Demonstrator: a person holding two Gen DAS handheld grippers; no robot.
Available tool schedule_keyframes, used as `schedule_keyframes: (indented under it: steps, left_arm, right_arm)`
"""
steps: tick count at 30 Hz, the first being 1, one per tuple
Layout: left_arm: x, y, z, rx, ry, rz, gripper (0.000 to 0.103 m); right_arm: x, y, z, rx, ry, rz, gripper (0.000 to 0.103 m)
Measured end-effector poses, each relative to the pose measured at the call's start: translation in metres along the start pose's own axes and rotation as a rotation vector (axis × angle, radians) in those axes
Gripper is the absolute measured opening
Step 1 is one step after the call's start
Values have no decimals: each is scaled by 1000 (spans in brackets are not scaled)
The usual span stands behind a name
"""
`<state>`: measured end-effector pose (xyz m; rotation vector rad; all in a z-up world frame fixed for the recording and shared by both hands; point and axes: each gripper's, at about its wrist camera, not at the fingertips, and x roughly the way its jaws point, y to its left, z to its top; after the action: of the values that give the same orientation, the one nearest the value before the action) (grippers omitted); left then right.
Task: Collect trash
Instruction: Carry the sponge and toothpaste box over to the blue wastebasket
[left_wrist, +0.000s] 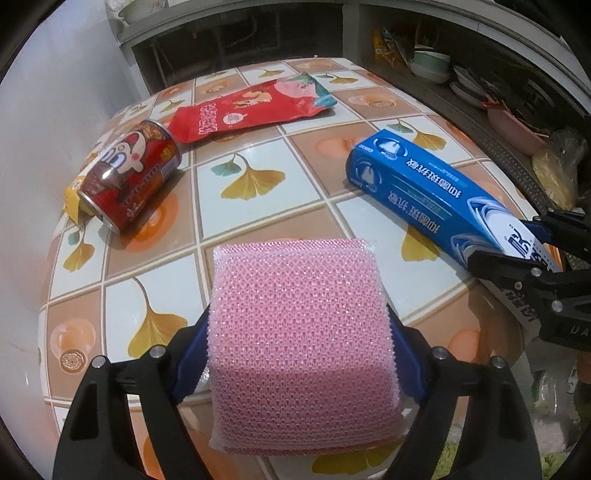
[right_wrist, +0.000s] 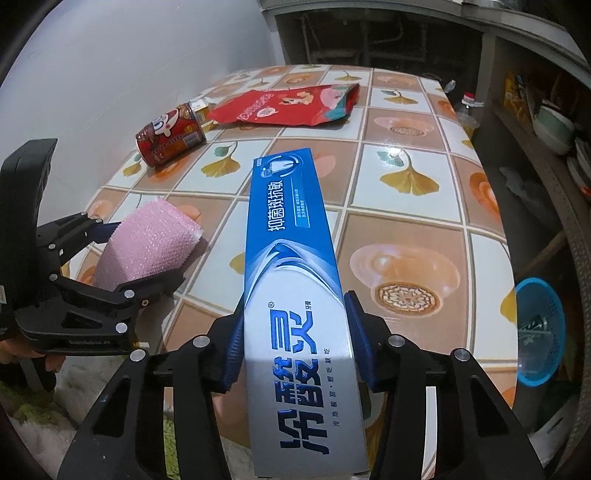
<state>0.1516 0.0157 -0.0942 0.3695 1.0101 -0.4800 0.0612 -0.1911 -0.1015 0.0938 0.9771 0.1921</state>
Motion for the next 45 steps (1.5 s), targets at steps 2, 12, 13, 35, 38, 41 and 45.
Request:
schedule_keyframes:
  steps: [2, 12, 13, 35, 38, 41, 45]
  left_arm:
    - [-1, 0, 0, 0, -4, 2, 81]
    - [-7, 1, 0, 6, -28, 22, 81]
    - [-8, 1, 0, 7, -32, 25, 81]
    - [-42, -73, 94, 145, -161, -222, 81]
    - [-42, -110, 127, 197, -163, -315, 81]
    - [-33, -163, 164, 270, -142, -411, 81]
    - [-1, -242, 203, 342, -29, -512, 81]
  right_arm:
    - [-1, 0, 0, -3, -4, -1, 46]
    - [-8, 2, 1, -12, -27, -2, 45]
    - [-9, 2, 1, -11, -32, -3, 45]
    - [-110, -87, -20, 236, -284, -101, 45]
    - [-139, -124, -39, 327, -332, -190, 45]
    - [-159, -169, -67, 443, -347, -282, 45]
    - [-161, -225, -110, 606, -305, -384, 45]
